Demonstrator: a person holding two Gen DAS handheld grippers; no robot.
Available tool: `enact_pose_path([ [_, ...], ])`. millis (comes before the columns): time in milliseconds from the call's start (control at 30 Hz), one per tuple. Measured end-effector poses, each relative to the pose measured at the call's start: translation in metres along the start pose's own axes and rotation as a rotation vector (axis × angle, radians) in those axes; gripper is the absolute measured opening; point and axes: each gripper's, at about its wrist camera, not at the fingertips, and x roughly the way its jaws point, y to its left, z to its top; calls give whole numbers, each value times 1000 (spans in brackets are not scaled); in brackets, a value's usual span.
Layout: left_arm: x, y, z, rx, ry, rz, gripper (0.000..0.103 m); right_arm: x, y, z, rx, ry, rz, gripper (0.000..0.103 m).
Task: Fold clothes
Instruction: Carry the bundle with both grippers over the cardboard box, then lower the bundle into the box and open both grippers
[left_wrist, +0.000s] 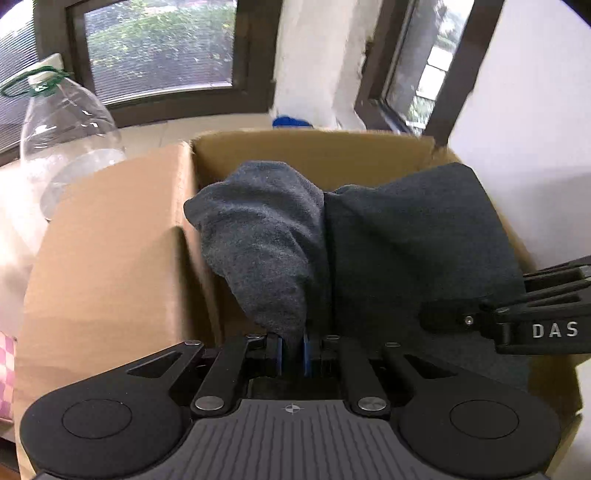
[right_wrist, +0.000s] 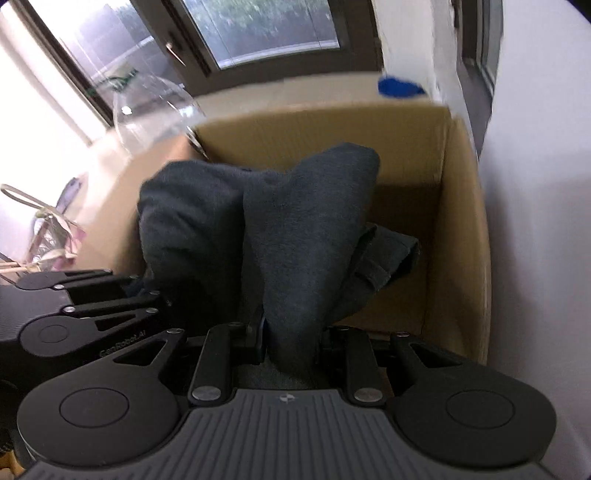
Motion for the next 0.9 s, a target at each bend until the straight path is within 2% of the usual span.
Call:
enact_pose_path([
  [133, 6, -17, -9, 55, 59, 13, 13, 20, -9, -9, 14, 65, -9, 27],
  [233, 4, -19, -10, 79, 86, 31, 14, 34, -13, -11, 9, 118, -39, 33],
  [333, 7, -18, -10, 94, 90, 51, 15, 43, -4, -17, -70, 152, -92, 36],
  [367, 3, -18, -11, 97, 74, 58, 18, 44, 0, -20, -99, 153, -113, 41],
  [433, -5, -22, -12, 117, 47, 69, 27, 43, 8, -25, -151, 141, -133, 47],
  [467, -9, -24, -13, 127, 35, 73, 28, 41, 12, -27, -173, 131, -140, 50],
  [567, -24, -27, -18, 133, -1, 64, 38, 32, 14, -31, -210, 105, -154, 50],
  [667, -44, -26, -26, 114, -42, 46, 38, 24, 11, -32, -238, 86, -151, 50],
  [900, -86, -11, -26, -26, -122, -13, 42, 11, 14, -19, -261, 8, -109, 54],
])
